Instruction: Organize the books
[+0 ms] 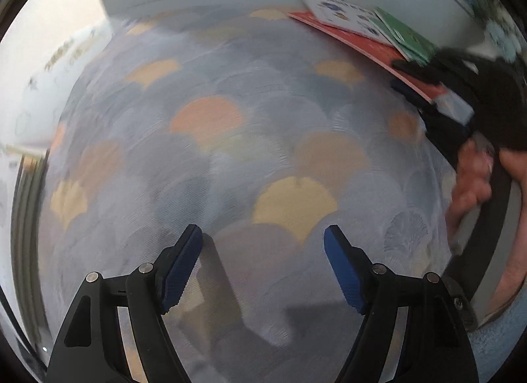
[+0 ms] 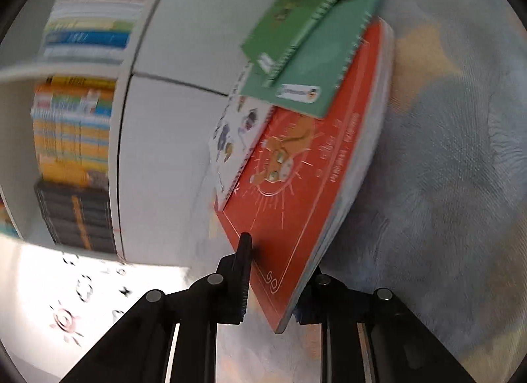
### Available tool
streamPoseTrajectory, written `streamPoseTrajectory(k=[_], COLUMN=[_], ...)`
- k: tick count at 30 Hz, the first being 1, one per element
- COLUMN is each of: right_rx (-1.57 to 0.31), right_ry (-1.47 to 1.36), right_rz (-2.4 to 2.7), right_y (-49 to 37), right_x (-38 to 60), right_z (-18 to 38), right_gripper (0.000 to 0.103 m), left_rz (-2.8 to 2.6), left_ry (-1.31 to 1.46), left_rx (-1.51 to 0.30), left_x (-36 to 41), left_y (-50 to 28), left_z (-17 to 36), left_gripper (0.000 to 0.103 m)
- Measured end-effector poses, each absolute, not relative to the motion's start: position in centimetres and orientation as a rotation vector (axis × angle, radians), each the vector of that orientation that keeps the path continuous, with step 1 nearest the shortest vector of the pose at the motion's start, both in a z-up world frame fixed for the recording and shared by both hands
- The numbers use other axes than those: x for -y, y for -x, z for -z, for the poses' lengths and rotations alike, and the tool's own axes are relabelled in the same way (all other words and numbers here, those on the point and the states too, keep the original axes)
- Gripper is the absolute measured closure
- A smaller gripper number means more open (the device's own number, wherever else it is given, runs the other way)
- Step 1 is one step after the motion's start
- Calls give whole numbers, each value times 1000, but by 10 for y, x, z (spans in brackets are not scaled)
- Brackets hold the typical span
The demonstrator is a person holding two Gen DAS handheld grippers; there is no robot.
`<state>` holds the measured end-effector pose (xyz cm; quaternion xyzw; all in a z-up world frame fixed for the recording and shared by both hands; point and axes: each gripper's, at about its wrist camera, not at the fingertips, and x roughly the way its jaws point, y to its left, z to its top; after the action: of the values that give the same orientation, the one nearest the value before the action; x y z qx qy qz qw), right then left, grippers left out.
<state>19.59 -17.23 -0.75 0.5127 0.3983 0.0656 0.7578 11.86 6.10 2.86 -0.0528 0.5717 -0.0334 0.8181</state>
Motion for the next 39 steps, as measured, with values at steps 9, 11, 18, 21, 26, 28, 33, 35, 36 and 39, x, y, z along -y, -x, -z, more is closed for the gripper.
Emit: streamPoseTrajectory(k=[9, 11, 18, 21, 26, 28, 33, 35, 36, 39], right_rx=[-851, -848, -865, -897, -993, -1139, -1367, -1341, -1311, -1205], right_ry=[-950, -916, -863, -859, -797, -731, -475, -378, -357, -263], right_rz=[-66, -38, -5, 40, -16, -71, -203, -169, -161, -85], right_y=[-132, -114, -60, -31, 0, 5, 41, 48, 48, 38], right_x=[121, 106, 65, 46, 7, -12, -38, -26, -18, 13], right_z=[-18, -24, -37, -40, -49, -40, -18, -32, -39, -62], right_gripper=[86, 86, 86, 86, 78, 72, 55, 55, 55, 53], left_rz=[119, 138, 190, 199, 184, 213, 219, 212, 211, 197], left_ry=[118, 99, 62, 104, 223, 221, 210, 255, 278, 311], left_rx=[-1236, -1243, -1265, -1264, -1293, -1282, -1221, -1231, -1238, -1228], left_x=[-126, -140, -190, -206, -235, -234, -224, -217, -212, -191], left_y=[-83, -73, -30, -16, 4, 10, 25, 23, 21, 15], left_z=[-39, -42, -41, -41, -34, -35, -43, -41, -39, -38], left_gripper=[28, 28, 28, 28, 28, 28, 28, 28, 28, 28])
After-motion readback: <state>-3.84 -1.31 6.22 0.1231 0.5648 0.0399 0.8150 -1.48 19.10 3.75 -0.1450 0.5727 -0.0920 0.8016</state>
